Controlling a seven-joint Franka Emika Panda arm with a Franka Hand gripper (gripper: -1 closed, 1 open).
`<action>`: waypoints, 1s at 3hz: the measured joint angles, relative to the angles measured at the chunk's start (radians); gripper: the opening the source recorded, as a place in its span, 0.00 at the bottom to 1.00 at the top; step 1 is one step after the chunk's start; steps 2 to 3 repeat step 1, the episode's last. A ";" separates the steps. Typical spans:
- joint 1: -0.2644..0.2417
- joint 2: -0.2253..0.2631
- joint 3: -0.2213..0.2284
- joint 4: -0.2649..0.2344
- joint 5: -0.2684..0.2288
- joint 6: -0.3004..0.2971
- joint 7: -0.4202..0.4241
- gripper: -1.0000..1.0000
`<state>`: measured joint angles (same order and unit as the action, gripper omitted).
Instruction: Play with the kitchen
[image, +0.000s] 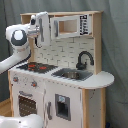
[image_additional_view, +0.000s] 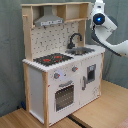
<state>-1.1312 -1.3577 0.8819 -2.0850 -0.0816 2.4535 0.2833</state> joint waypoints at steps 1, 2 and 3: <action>0.002 0.000 0.001 0.000 0.000 0.001 0.000 1.00; 0.002 0.000 0.001 0.000 0.000 0.001 0.000 1.00; 0.002 0.000 0.001 0.000 0.000 0.001 0.000 1.00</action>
